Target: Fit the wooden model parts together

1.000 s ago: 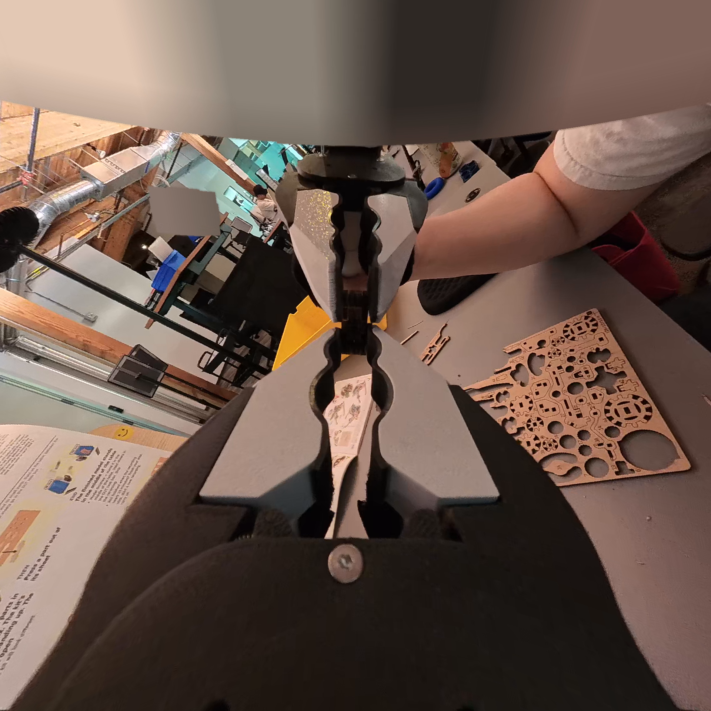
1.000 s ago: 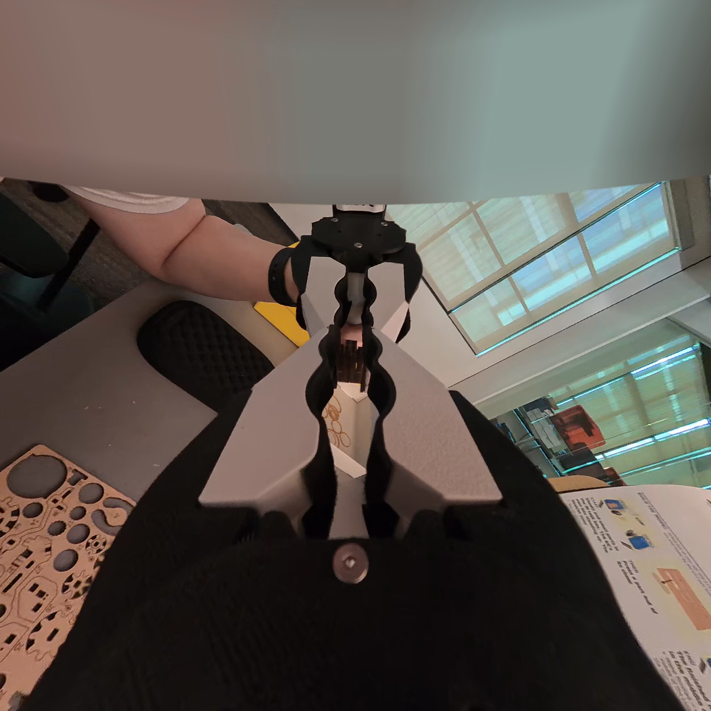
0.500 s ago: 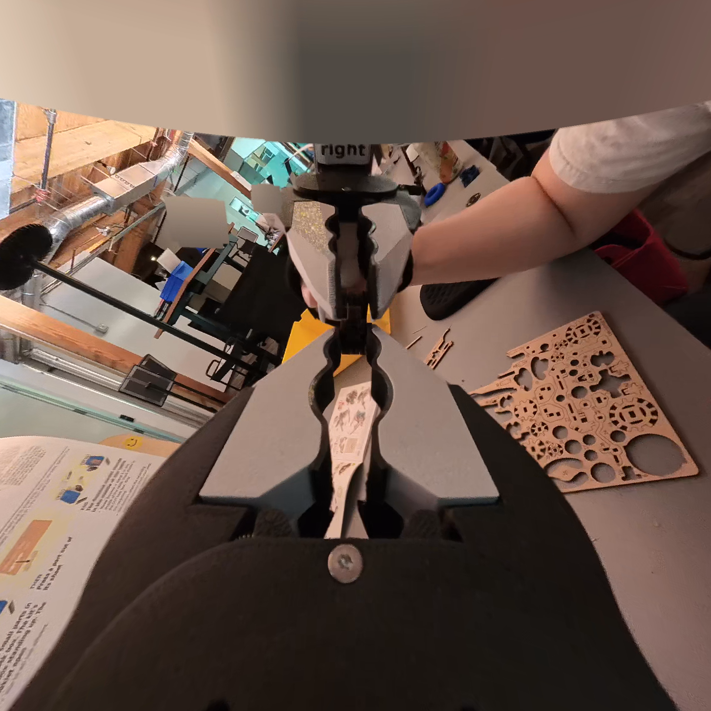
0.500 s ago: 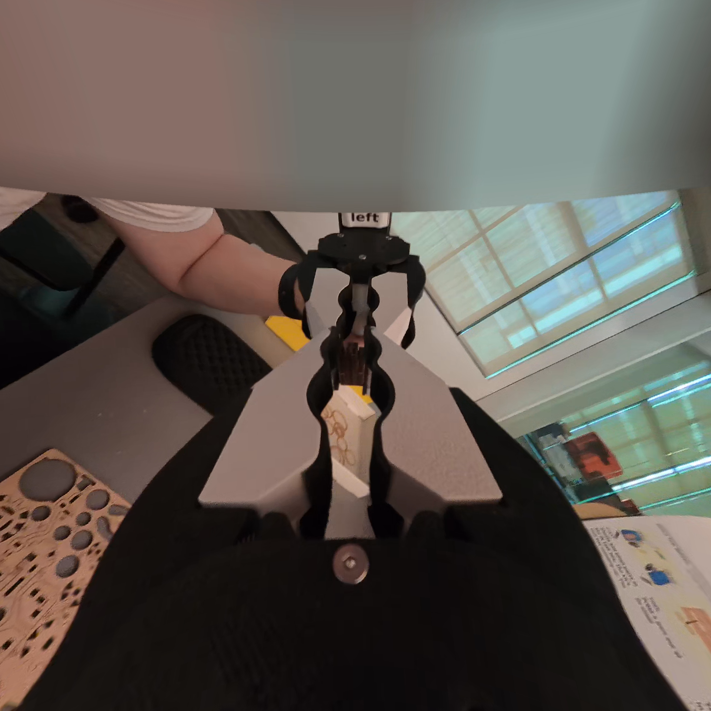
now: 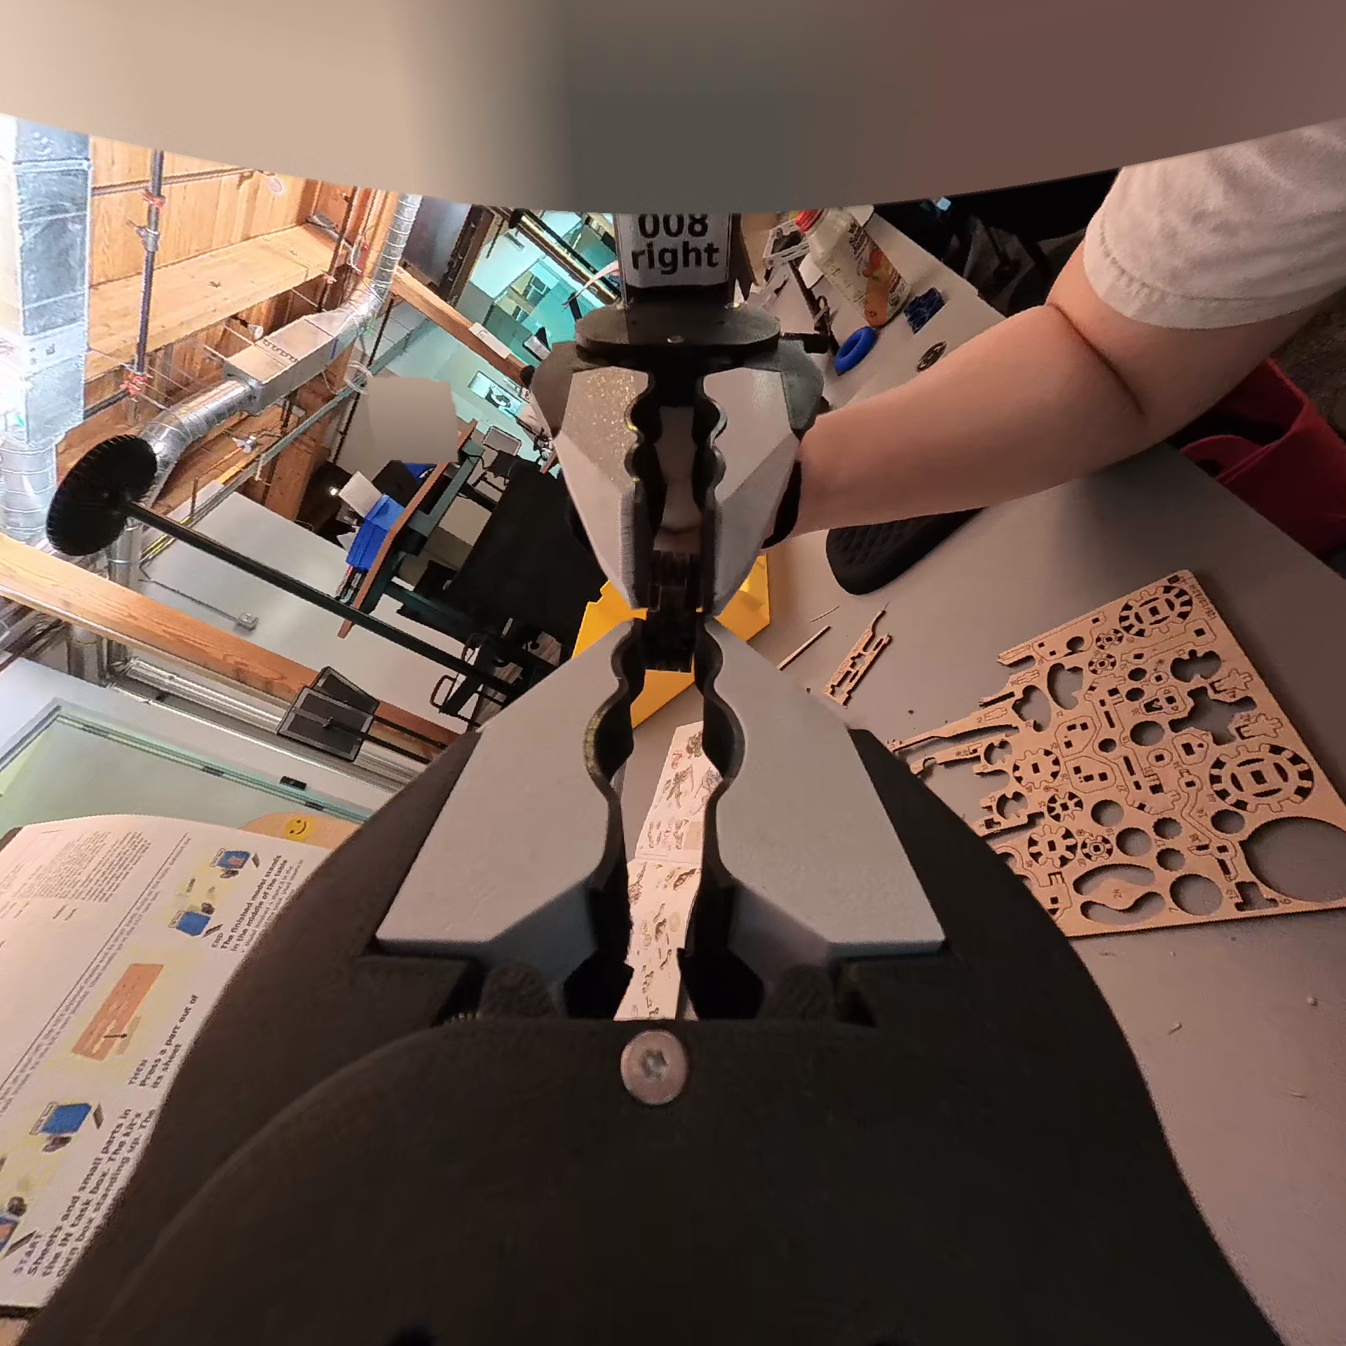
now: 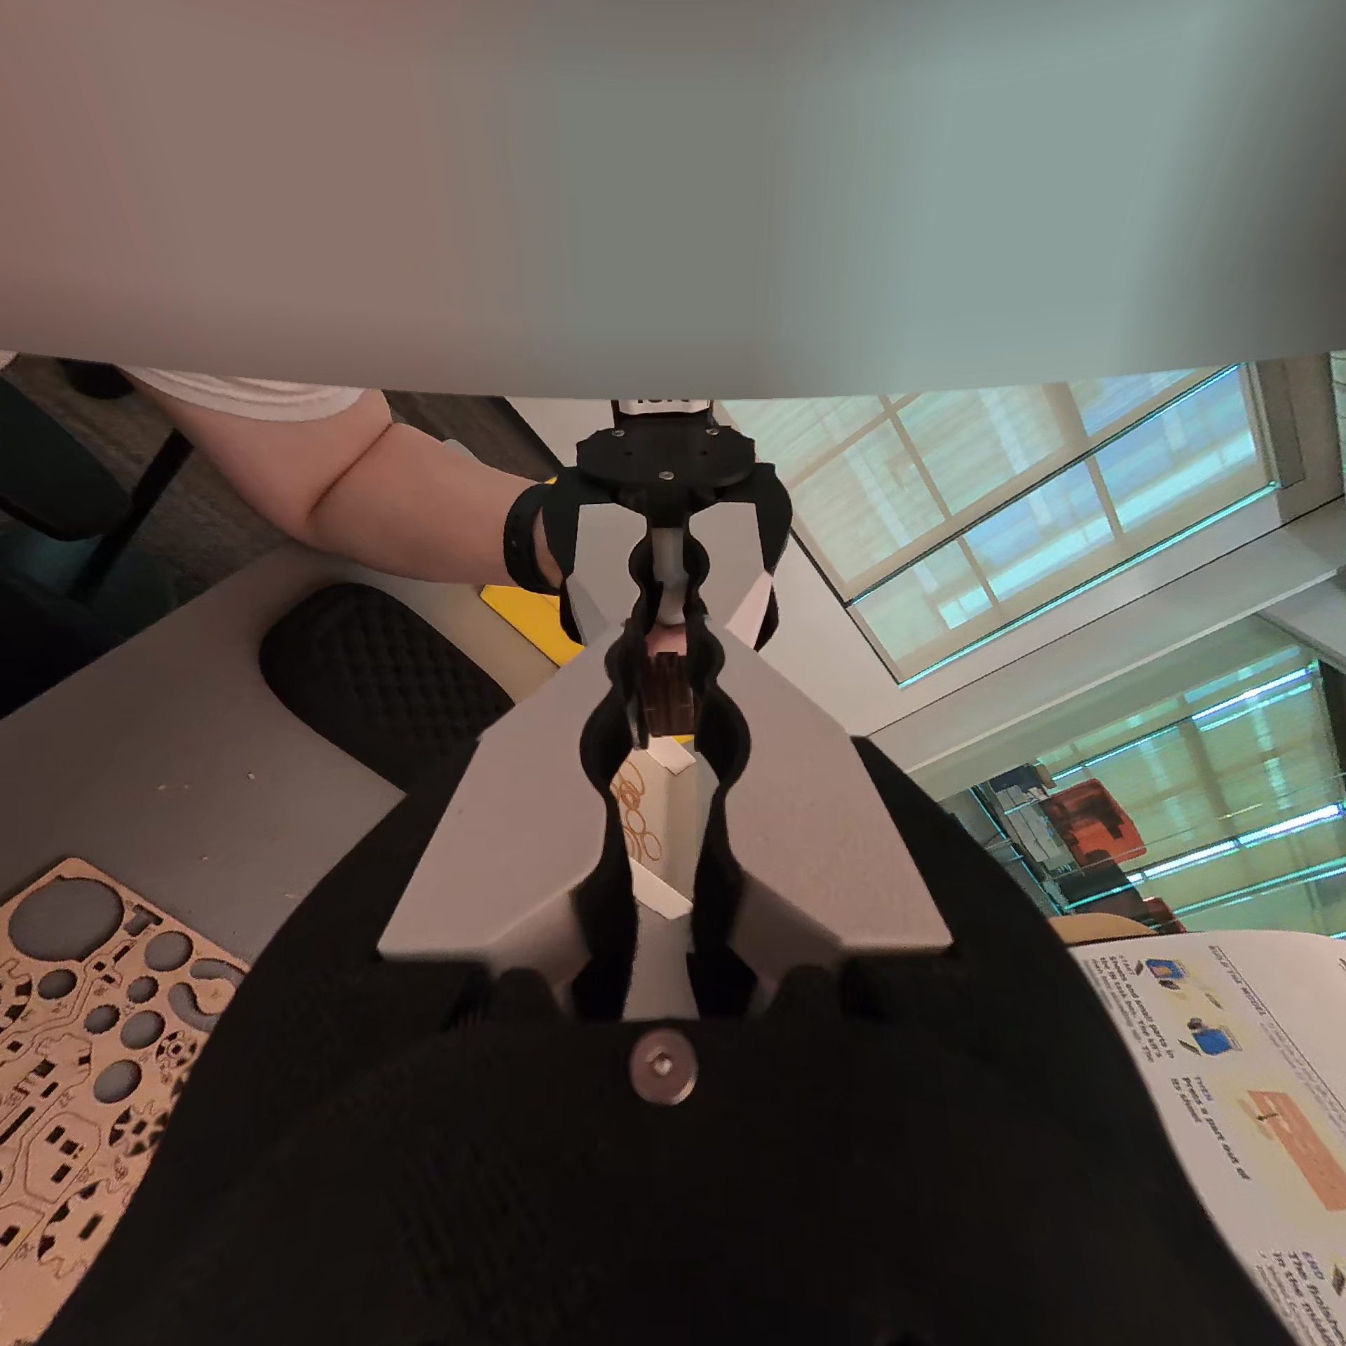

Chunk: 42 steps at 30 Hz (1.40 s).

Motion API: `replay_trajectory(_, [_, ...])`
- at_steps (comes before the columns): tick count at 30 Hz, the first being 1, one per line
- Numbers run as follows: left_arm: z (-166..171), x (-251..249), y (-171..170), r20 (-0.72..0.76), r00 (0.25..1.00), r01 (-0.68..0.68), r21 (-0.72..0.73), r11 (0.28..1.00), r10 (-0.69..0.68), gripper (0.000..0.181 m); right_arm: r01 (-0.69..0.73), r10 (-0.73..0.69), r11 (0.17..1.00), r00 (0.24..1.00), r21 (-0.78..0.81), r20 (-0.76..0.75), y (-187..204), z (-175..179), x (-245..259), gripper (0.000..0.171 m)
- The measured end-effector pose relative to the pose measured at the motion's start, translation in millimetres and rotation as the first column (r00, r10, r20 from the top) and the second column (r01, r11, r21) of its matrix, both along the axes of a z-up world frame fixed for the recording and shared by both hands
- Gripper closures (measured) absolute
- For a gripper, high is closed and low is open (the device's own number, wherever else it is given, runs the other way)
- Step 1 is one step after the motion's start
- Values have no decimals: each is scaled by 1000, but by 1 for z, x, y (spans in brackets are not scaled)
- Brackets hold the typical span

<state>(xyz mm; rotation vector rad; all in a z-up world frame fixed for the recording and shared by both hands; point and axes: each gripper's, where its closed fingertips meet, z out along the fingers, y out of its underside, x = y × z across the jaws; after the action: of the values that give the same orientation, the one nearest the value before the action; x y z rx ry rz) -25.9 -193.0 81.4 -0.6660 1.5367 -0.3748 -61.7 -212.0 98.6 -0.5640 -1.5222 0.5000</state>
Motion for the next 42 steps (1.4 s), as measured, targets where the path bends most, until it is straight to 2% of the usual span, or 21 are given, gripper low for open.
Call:
replay_trajectory(15, [2,-2,2,5,1000,-10,-8,1000,10,170,-25,24,999,1000,-41,-20,0,0,-1,161])
replay_trajectory(17, [-2,-1,2,-18,1000,-6,-27,1000,6,171,-47,48,997,999,-68,17,1,-3,0,159])
replay_trajectory(23, [5,3,1,50,998,43,-168,985,-35,171,-45,41,996,998,-79,-46,7,7,5,157])
replay_trajectory(32, [4,2,5,36,999,8,-127,992,-4,171,-30,28,987,1000,-157,-10,10,5,4,159])
replay_trajectory(36, [1,4,5,23,1000,1,-118,993,2,171,20,-15,990,999,-136,36,11,1,4,159])
replay_trajectory(42, [3,3,4,27,1000,-4,-108,994,7,171,5,-3,993,1000,-121,19,9,3,4,159])
